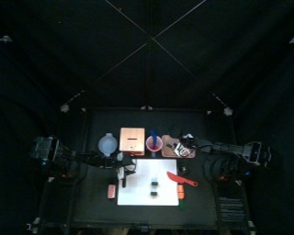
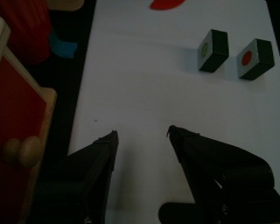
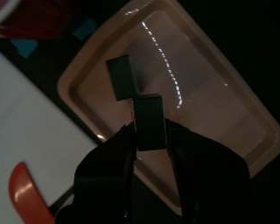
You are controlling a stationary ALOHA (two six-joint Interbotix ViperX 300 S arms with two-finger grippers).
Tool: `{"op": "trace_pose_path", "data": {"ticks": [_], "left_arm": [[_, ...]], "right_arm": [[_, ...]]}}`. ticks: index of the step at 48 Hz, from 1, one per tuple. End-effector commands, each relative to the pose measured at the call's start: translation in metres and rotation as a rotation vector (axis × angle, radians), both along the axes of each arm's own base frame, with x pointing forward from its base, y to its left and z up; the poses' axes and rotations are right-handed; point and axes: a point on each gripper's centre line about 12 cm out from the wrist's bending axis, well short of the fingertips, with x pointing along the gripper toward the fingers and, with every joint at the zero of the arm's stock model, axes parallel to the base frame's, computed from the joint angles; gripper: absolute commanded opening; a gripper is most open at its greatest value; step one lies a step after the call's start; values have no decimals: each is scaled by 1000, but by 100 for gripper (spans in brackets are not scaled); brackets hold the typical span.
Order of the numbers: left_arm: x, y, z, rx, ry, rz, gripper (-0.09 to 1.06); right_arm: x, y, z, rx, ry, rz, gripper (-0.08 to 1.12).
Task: Place sushi on board then cut the sushi with the knife then place the pieces on the plate
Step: Place the 4 sushi pieces on the plate
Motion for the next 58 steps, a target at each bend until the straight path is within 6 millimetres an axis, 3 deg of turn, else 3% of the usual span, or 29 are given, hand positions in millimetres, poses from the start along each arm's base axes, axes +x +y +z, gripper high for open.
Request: {"op": "trace_pose_path", "data": {"ticks": [1, 10, 16, 28, 33, 43, 50, 58], "left_arm": [[4, 3, 4, -1, -18, 9, 86], [3, 4, 3, -1, -12, 12, 86], [3, 4, 3, -1, -12, 12, 86], [2, 4, 3, -1, -12, 12, 86], [2, 4, 3, -1, -12, 12, 86], [3, 4, 3, -2, -14, 15, 86], [2, 4, 3, -11, -12, 24, 86], [2, 4, 2, -15, -11, 29, 86]], "right_arm": [[3, -7, 0, -8, -10, -12, 60], [3, -12, -16, 7, 38, -15, 72], [3, -16, -16, 0, 50, -14, 79], [2, -9, 28, -55, 10, 14, 80], [15, 15, 42, -67, -33, 97, 80], [60, 97, 62, -90, -189, 398, 80], [83, 147, 64, -68, -285, 551, 80], [101, 192, 54, -52, -336, 682, 81]]}}
